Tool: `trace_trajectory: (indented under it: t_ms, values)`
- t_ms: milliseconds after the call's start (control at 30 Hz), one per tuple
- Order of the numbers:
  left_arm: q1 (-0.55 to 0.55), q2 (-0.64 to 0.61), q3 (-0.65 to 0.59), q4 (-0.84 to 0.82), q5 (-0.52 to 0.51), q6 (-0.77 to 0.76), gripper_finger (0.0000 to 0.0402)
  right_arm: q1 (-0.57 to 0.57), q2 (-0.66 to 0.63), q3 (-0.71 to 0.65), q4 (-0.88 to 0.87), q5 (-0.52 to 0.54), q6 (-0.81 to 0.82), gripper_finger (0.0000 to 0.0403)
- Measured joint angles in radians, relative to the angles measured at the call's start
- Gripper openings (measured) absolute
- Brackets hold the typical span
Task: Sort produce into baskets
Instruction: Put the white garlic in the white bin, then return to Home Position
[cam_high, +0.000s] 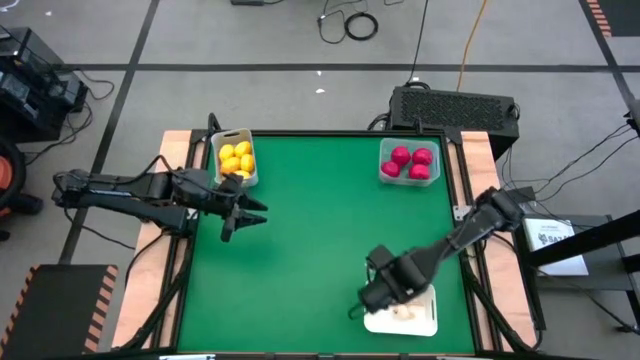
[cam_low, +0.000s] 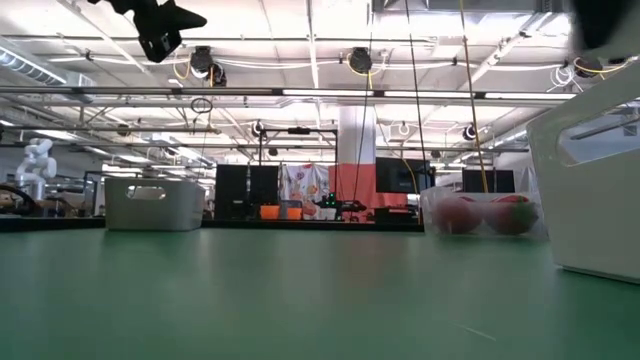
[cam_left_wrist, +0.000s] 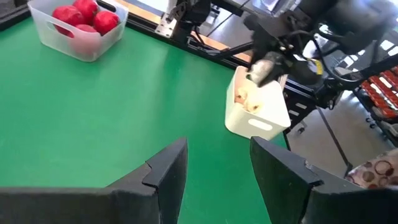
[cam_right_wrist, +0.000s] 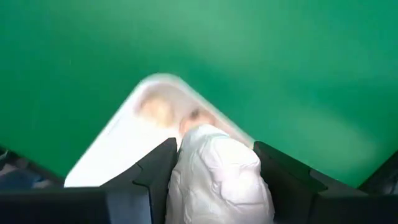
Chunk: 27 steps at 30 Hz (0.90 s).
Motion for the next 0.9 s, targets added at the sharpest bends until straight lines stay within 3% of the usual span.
trace_trajectory:
  t_ms: [267,633,700,900]
  values:
    - [0.001,0.000,0.000,0.007,-0.037,0.002,0.0182,0.106,0.001,0.000,0.072,-0.037,0.187,0.0194]
    - [0.001,0.000,0.000,0.071,-0.061,0.024,0.0182,0.125,0.001,0.000,0.101,-0.018,0.234,0.0287]
    - [0.001,0.000,0.000,0.085,-0.061,0.027,0.0182,0.125,-0.003,0.000,0.095,0.017,0.209,0.0294]
    - [0.001,0.000,0.000,0.114,-0.062,0.028,0.0182,0.117,-0.093,0.002,0.092,0.270,0.144,0.0284]
